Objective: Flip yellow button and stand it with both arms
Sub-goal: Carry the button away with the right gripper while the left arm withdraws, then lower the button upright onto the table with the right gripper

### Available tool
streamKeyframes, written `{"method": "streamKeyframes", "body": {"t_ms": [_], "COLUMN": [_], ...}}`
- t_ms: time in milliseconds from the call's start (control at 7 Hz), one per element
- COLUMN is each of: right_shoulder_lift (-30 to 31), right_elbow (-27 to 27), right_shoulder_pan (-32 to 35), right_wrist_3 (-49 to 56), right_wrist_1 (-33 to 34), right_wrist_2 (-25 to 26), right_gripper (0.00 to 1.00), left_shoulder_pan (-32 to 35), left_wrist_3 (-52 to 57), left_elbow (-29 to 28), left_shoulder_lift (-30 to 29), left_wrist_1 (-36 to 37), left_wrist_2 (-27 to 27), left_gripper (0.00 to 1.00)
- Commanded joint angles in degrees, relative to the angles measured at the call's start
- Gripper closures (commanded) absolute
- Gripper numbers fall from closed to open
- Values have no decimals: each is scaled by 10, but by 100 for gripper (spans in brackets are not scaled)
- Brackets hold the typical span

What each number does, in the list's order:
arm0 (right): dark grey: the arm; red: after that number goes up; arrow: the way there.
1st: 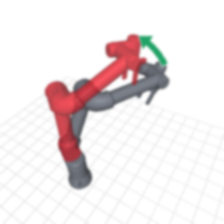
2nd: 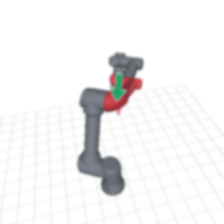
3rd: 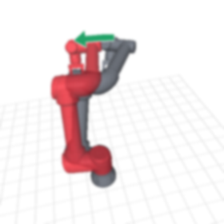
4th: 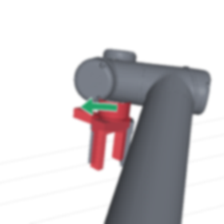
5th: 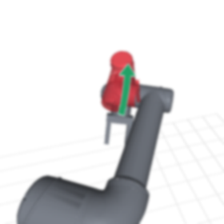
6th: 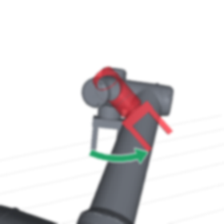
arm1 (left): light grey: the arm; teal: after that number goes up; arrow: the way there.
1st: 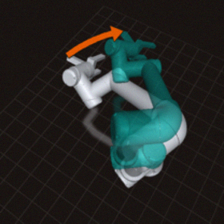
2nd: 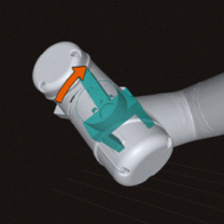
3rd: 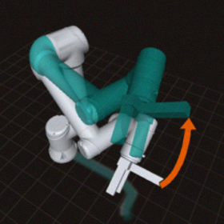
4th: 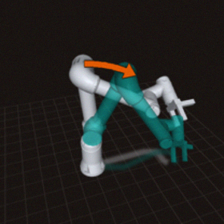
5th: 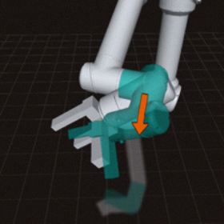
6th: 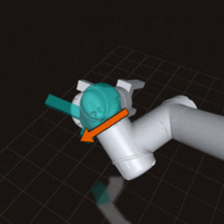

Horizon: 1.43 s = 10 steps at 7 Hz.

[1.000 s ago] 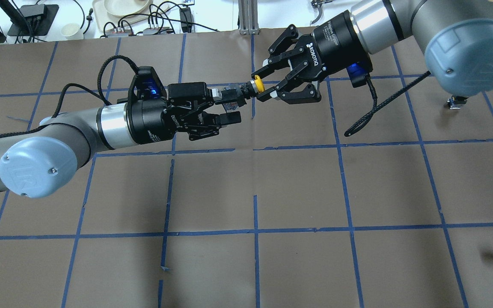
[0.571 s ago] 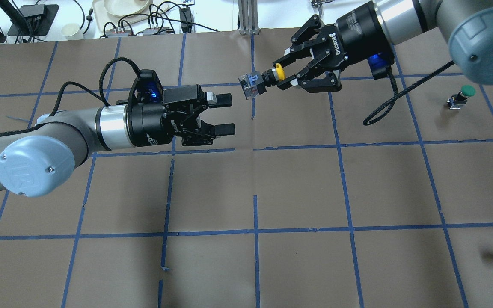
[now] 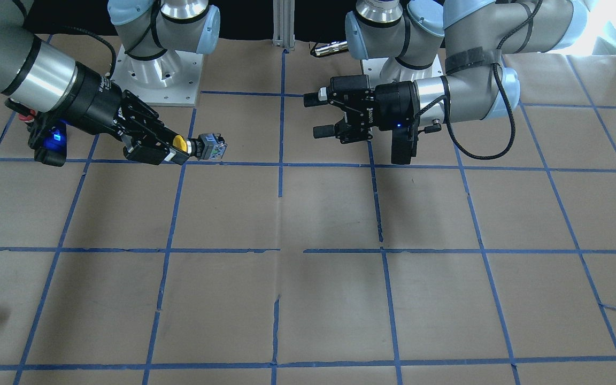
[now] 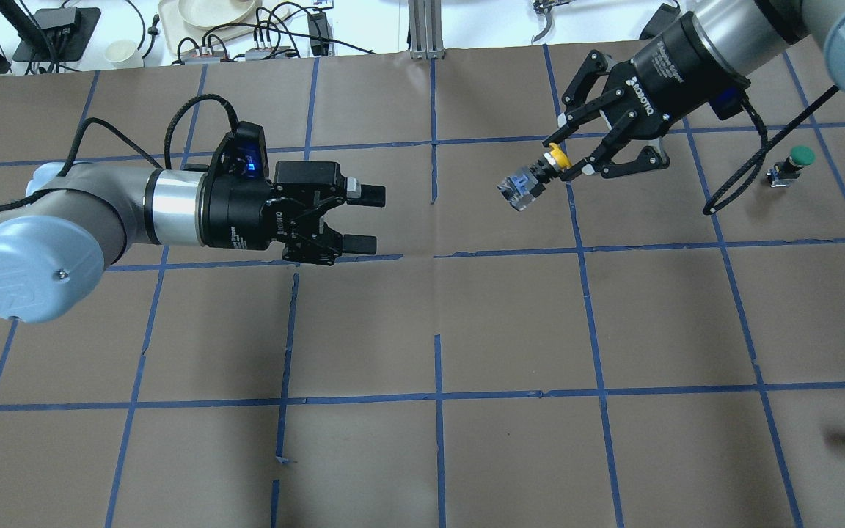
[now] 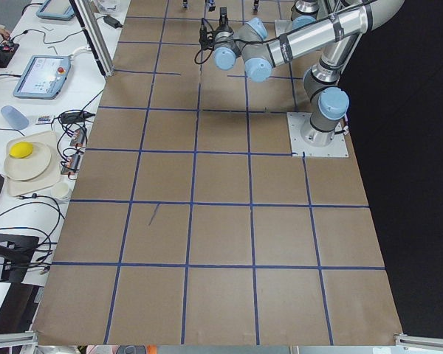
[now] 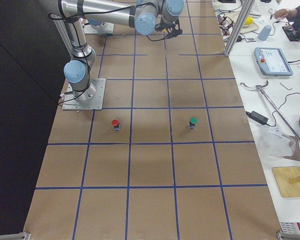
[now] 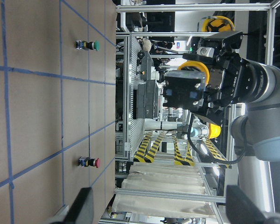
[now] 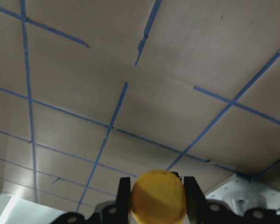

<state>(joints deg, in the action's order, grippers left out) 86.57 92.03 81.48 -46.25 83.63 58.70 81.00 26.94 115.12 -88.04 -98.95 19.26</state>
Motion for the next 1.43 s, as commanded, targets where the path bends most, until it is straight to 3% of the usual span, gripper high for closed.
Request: {"method": "streamKeyframes", "body": {"t_ms": [0, 143, 286, 429, 714, 1000, 1143, 1286], "right_shoulder_lift": [-1, 2, 3, 5, 13, 13, 13, 13], "right_elbow": [14, 23, 48, 87, 156, 211, 228, 236], "right_shoulder_pan": [-1, -4, -15, -26, -46, -112, -139, -164], "right_wrist_3": [228, 325, 407, 477, 610, 807, 922, 981], "right_wrist_1": [0, 14, 84, 151, 278, 380, 418, 422], "right_wrist_2": [127, 187, 224, 269, 282, 280, 280, 274], "right_gripper": [92, 93, 93, 93, 92, 92, 92, 92], "left_shoulder_pan": [-2, 0, 1, 0, 5, 14, 21, 31], "left_wrist_3": [-145, -204, -209, -211, -211, -260, -262, -261], "left_elbow": [-15, -14, -27, -45, -123, -223, -244, -254], "left_shoulder_lift": [1, 5, 11, 9, 2, 0, 11, 6], "left_wrist_1": [135, 185, 184, 184, 168, 77, 62, 68], "left_wrist_2": [140, 244, 319, 443, 612, 646, 648, 707], "left_gripper": [1, 1, 0, 0, 0, 0, 0, 0]}}
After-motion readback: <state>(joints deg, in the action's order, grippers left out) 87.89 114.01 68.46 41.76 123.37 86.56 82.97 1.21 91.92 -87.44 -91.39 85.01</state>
